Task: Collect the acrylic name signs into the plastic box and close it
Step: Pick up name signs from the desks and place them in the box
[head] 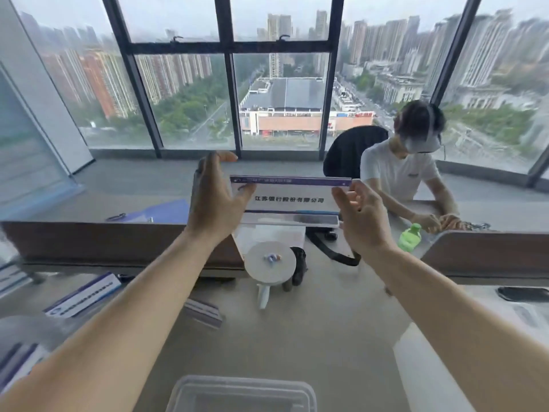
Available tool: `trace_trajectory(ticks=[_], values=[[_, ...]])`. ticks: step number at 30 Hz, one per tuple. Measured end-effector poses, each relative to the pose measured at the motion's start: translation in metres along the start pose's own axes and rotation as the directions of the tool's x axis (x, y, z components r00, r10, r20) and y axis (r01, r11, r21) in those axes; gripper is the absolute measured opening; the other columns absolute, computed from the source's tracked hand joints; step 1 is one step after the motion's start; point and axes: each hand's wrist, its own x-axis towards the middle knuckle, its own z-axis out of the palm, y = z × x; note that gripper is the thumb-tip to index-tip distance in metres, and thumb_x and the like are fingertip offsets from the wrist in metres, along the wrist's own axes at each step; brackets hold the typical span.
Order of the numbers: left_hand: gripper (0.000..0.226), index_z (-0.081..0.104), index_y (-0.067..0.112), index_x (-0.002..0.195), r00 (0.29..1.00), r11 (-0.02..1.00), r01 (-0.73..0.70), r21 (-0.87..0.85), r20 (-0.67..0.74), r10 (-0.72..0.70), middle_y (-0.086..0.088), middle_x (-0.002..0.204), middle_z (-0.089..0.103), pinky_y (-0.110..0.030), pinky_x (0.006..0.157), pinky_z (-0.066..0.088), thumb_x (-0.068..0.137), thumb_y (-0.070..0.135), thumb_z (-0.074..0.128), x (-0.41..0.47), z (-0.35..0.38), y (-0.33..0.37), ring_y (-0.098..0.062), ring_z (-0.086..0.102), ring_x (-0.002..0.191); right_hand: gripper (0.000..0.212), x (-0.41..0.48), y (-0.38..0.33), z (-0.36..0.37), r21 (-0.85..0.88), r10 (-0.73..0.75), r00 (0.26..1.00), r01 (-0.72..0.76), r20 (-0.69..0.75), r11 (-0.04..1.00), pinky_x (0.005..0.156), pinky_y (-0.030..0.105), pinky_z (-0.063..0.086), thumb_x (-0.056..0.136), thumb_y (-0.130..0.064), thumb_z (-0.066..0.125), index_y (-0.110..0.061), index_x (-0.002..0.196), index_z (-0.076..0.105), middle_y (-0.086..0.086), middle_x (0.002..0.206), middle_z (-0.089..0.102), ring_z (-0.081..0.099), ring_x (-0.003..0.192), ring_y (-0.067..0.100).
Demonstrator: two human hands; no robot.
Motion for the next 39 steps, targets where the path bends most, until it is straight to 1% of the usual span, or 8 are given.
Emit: trace_trajectory(ticks=[4,7,9,13,16,19,23,39], values=[[0.054,0.057,0.016,0.139,0.881,0.798,-0.463,0.386,0.296,0.369,-0.008,0.143,0.060,-0.039,0.111,0.040,0.089,0.022,0.076,0.009,-0.034,0.049,-0.028,0.054,0.133,0.027,-0.005,-0.047,-0.005,-0.059,-0.112,0.994,0.112,-0.002,0.992,0.067,0.033,0.050,0.094,-0.050,0.056,-0.023,0.094,0.055,0.000,0.092,0.070,0.064,0.081,0.021],[0.029,0.068,0.017,0.127,0.878,0.784,-0.447,0.430,0.379,0.293,-0.012,0.115,0.076,-0.031,0.081,0.050,0.099,0.017,0.063,0.006,-0.047,0.060,-0.029,0.072,0.101,0.034,-0.021,-0.064,0.006,-0.049,-0.126,0.992,0.127,0.022,0.991,0.079,0.031,0.050,0.095,-0.047,0.058,-0.017,0.113,0.061,0.000,0.110,0.069,0.064,0.099,0.017],[0.026,0.071,0.017,0.123,0.886,0.793,-0.426,0.437,0.379,0.267,-0.011,0.111,0.078,-0.034,0.084,0.055,0.100,0.015,0.061,-0.001,-0.061,0.053,-0.028,0.074,0.097,0.037,-0.033,-0.070,0.019,-0.049,-0.135,0.990,0.136,0.032,0.989,0.087,0.037,0.054,0.095,-0.047,0.058,-0.018,0.118,0.061,0.000,0.115,0.070,0.065,0.104,0.016],[0.026,0.073,0.018,0.122,0.934,0.871,-0.280,0.404,0.326,0.149,-0.006,0.116,0.077,-0.039,0.092,0.058,0.098,0.016,0.064,-0.010,-0.101,0.018,-0.021,0.073,0.100,0.042,-0.054,-0.078,0.062,0.000,-0.110,0.992,0.110,0.057,0.994,0.100,0.034,0.044,0.094,-0.042,0.061,-0.024,0.130,0.052,-0.002,0.127,0.060,0.055,0.117,0.011],[0.022,0.076,0.017,0.117,0.970,0.927,-0.110,0.359,0.241,0.022,-0.003,0.112,0.079,-0.014,0.072,0.049,0.097,0.016,0.066,-0.011,-0.144,-0.014,-0.009,0.068,0.087,0.063,-0.071,-0.094,0.109,0.192,0.110,0.971,-0.151,0.212,0.970,0.107,0.041,0.044,0.091,-0.043,0.066,-0.023,0.143,0.039,0.001,0.136,0.049,0.050,0.124,0.017],[0.020,0.077,0.018,0.113,0.979,0.947,0.039,0.318,0.179,-0.101,-0.002,0.108,0.080,-0.009,0.062,0.041,0.095,0.019,0.069,-0.013,-0.187,-0.049,-0.006,0.068,0.083,0.061,-0.101,-0.125,0.172,0.374,0.224,0.822,-0.458,0.523,0.807,0.096,0.047,0.055,0.093,-0.033,0.066,-0.021,0.146,0.038,-0.001,0.135,0.056,0.059,0.114,0.018],[0.025,0.079,0.016,0.112,0.966,0.939,0.201,0.278,0.101,-0.236,-0.004,0.109,0.080,-0.018,0.079,0.052,0.091,0.027,0.073,-0.019,-0.243,-0.117,-0.011,0.074,0.093,0.031,-0.137,-0.163,0.268,0.410,0.281,0.738,-0.602,0.613,0.685,0.080,0.043,0.062,0.099,-0.022,0.059,-0.021,0.129,0.052,0.009,0.115,0.072,0.073,0.099,0.024],[0.018,0.081,0.013,0.101,0.750,0.782,0.522,0.341,0.253,-0.611,-0.006,0.099,0.080,-0.030,0.084,0.058,0.091,0.023,0.070,-0.131,-0.309,-0.426,-0.023,0.073,0.096,0.044,-0.316,-0.104,0.566,-0.064,0.658,0.422,-0.812,0.623,0.580,0.047,0.024,0.053,0.092,-0.005,0.046,-0.010,0.135,0.048,0.005,0.086,0.069,0.069,0.062,0.017]])
